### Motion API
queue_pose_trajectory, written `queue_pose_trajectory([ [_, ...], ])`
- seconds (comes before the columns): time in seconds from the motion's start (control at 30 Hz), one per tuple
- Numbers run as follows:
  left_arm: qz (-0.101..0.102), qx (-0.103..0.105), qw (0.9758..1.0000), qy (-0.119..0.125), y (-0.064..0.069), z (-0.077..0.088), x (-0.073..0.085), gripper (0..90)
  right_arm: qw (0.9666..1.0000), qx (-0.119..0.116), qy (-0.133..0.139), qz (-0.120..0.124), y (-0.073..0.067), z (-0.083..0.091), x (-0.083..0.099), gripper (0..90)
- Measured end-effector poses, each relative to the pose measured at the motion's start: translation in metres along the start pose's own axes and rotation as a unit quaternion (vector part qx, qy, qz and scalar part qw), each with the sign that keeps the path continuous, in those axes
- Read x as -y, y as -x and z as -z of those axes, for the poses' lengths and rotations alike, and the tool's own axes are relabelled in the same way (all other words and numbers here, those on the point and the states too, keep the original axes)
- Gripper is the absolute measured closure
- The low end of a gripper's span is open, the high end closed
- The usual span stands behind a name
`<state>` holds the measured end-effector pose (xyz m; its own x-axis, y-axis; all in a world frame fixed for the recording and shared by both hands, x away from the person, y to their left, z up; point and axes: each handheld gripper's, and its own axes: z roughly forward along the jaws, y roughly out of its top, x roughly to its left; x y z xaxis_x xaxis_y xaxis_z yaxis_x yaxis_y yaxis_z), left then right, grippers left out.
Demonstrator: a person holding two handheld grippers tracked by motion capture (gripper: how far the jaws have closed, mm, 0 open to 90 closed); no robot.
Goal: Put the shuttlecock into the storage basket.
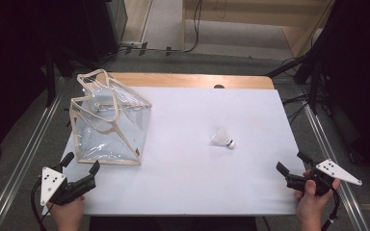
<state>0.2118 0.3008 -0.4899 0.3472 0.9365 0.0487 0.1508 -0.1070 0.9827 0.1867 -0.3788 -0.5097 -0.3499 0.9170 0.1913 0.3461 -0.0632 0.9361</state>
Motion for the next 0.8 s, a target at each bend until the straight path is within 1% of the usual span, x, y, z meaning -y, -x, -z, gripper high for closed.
queue_pose_trajectory([
  [0.03, -0.001, 0.0, 1.0, 0.0, 0.0, 0.0, 0.0, 13.3, 1.0, 0.0, 0.0, 0.0, 0.0, 0.0, 0.0, 0.0],
  [0.07, -0.001, 0.0, 1.0, -0.001, 0.0, 0.0, 0.0, 13.3, 1.0, 0.0, 0.0, 0.008, -0.001, 0.0, -0.001, 0.0],
  [0.1, -0.002, 0.0, 1.0, -0.003, 0.0, 0.0, 0.0, 13.3, 1.0, 0.0, 0.0, 0.008, -0.001, 0.0, -0.001, 0.0],
  [0.13, -0.002, 0.001, 1.0, -0.002, 0.001, 0.0, 0.0, 13.4, 0.9999, 0.0, -0.003, 0.014, -0.002, 0.0, -0.002, 0.0],
  [0.2, -0.005, 0.0, 1.0, -0.002, 0.001, 0.0, 0.0, 13.4, 0.9999, -0.001, -0.004, 0.016, -0.003, 0.0, -0.003, 0.0],
  [0.3, -0.004, 0.0, 1.0, -0.001, 0.001, 0.0, 0.0, 13.3, 0.9996, -0.004, -0.013, 0.025, -0.006, -0.001, -0.004, 0.0],
  [0.4, -0.005, 0.001, 1.0, -0.001, 0.001, 0.0, 0.0, 13.3, 0.9996, -0.008, -0.016, 0.024, -0.009, -0.003, -0.007, 0.0],
  [0.57, -0.007, 0.002, 1.0, -0.001, 0.002, 0.001, 0.0, 13.3, 0.999, -0.012, -0.025, 0.036, -0.015, -0.009, -0.014, 0.0],
  [0.6, -0.006, 0.002, 1.0, -0.001, 0.002, 0.001, 0.0, 13.4, 0.9988, -0.019, -0.028, 0.035, -0.018, -0.011, -0.017, 0.0],
  [0.8, -0.008, 0.0, 1.0, -0.002, 0.002, 0.0, 0.0, 13.4, 0.9983, -0.026, -0.035, 0.04, -0.021, -0.015, -0.024, 0.0],
])
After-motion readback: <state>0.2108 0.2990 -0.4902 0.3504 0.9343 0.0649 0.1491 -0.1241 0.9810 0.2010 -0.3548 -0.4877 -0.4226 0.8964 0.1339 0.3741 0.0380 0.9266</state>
